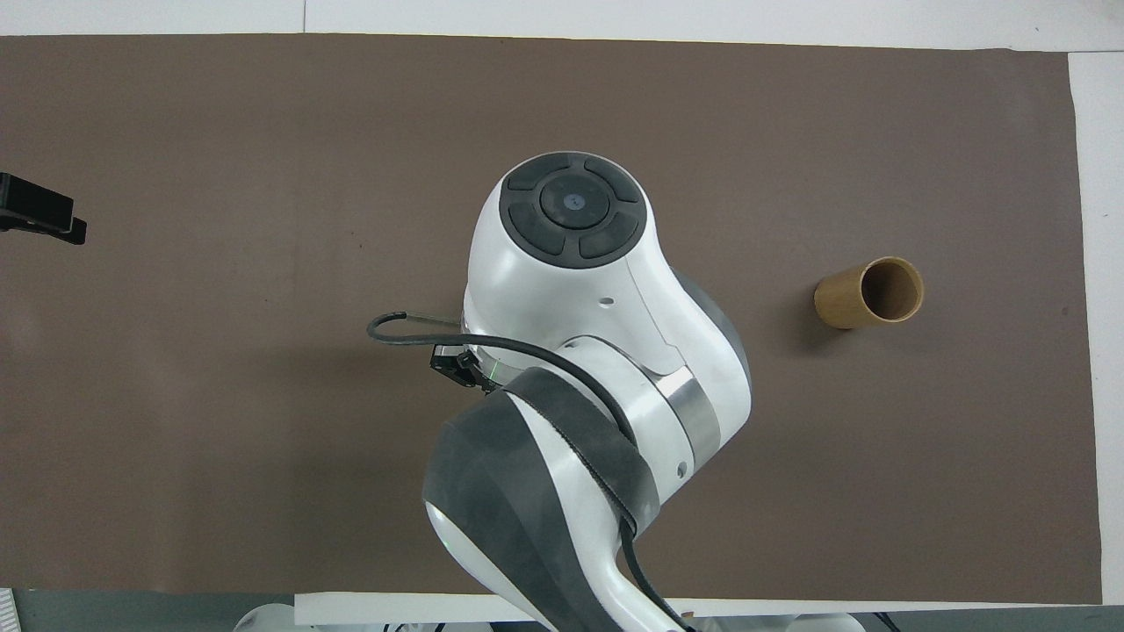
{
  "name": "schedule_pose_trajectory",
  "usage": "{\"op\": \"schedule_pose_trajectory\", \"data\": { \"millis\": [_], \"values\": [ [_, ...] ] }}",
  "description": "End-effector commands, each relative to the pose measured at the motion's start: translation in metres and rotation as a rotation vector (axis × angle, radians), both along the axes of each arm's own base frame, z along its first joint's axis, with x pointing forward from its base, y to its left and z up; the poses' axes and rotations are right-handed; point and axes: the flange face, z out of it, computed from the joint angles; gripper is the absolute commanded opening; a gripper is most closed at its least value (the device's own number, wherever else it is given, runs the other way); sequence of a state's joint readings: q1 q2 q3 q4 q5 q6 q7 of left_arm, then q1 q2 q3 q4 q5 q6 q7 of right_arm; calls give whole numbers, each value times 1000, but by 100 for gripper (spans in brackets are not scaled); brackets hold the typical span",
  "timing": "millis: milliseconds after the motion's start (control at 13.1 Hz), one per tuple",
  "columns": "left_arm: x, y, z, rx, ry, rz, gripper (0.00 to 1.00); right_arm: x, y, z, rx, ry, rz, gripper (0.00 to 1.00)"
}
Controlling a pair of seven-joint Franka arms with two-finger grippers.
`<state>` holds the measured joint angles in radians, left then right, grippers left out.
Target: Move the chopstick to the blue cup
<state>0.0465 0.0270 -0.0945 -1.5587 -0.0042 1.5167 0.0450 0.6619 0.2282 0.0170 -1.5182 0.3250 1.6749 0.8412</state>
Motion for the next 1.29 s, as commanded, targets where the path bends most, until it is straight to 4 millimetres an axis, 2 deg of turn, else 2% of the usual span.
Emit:
{"op": "schedule_pose_trajectory", "data": {
  "millis": [0,76,152,228,304,380,457,609,761,837,989,1065,1141,1217],
  "values": [
    [-4,5,0,19,15,-4,100,9,-19,4,29,-13,-43,42],
    [-4,4,1,19,13,-5,100,20,-30,11,35,-23,-67,79],
    [-4,2,1,19,13,-7,100,31,-36,26,45,-55,-81,100],
    [-4,2,1,19,11,-7,100,39,-43,41,57,-84,-98,100],
    [-4,4,0,19,14,-5,100,54,-62,52,51,-122,-125,100],
    [-4,5,1,19,12,-4,100,72,-92,62,24,-169,-152,100],
    [-4,5,1,19,11,-2,100,87,-132,71,-6,-207,-132,100],
    [-4,4,1,19,13,-4,100,98,-205,97,-58,-279,-19,100],
    [-4,4,0,19,15,-5,100,97,-283,113,-166,-279,78,100],
    [-4,4,1,19,11,-5,100,90,-326,128,-176,-271,101,100],
    [-4,5,1,19,13,-4,100,65,-394,149,-195,-221,112,100],
    [-3,4,1,18,10,-5,100,58,-420,154,-230,-207,126,100],
    [-4,3,2,19,10,-5,100,56,-438,150,-234,-190,139,100],
    [-8,3,-2,20,28,-7,100,47,-441,138,-227,-144,164,100]
  ]
}}
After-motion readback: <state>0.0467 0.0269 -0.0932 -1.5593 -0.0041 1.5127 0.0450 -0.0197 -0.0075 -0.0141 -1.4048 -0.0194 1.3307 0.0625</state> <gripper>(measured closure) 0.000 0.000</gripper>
